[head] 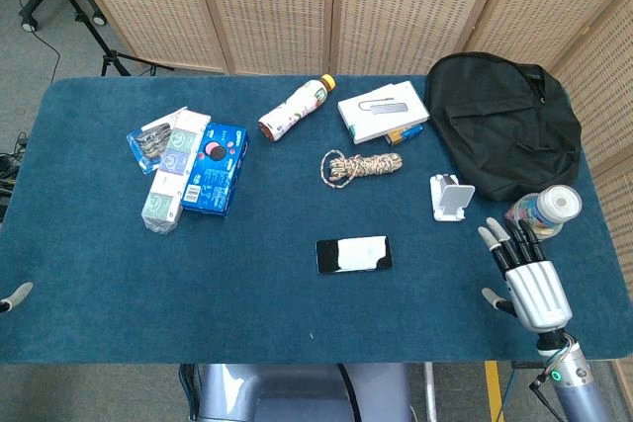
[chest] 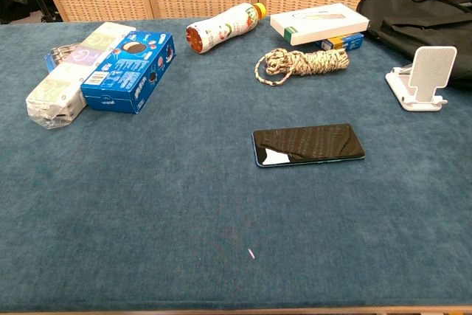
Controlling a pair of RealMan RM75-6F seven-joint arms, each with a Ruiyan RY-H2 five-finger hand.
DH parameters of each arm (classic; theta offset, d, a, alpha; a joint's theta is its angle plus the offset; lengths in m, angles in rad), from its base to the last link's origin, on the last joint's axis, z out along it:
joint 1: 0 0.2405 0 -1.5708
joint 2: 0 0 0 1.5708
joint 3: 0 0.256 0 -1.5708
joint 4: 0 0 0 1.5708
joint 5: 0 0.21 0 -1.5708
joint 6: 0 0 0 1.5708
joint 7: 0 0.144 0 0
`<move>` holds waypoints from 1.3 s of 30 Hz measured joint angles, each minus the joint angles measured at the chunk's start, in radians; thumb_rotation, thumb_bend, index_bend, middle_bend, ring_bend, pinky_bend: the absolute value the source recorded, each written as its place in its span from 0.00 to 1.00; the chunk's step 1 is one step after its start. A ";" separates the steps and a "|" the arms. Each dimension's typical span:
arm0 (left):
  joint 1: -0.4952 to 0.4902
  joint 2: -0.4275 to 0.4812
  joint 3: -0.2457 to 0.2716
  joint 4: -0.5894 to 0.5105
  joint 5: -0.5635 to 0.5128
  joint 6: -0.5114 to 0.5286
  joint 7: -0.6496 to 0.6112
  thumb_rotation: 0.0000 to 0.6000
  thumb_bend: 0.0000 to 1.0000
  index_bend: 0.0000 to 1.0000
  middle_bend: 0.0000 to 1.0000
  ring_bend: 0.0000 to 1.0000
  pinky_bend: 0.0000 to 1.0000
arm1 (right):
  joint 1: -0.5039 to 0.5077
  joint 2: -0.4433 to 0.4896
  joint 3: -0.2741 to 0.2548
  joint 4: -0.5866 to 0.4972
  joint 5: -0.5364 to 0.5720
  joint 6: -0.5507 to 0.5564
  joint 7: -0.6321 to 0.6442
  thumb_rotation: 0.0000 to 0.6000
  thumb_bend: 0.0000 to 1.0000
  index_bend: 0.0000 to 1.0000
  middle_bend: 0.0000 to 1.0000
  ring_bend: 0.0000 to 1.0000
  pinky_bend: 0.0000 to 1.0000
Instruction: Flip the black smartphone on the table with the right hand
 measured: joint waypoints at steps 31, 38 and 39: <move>-0.013 -0.001 -0.008 -0.001 -0.024 -0.039 0.004 1.00 0.00 0.00 0.00 0.00 0.00 | 0.252 -0.256 0.099 -0.018 -0.016 -0.420 -0.184 1.00 0.37 0.16 0.00 0.00 0.00; -0.012 0.003 -0.007 -0.003 -0.020 -0.037 -0.002 1.00 0.00 0.00 0.00 0.00 0.00 | 0.262 -0.311 0.102 0.029 0.011 -0.449 -0.220 1.00 0.40 0.16 0.00 0.00 0.00; -0.013 0.003 -0.007 -0.003 -0.020 -0.038 -0.002 1.00 0.00 0.00 0.00 0.00 0.00 | 0.264 -0.317 0.104 0.034 0.015 -0.452 -0.225 1.00 0.41 0.16 0.00 0.00 0.00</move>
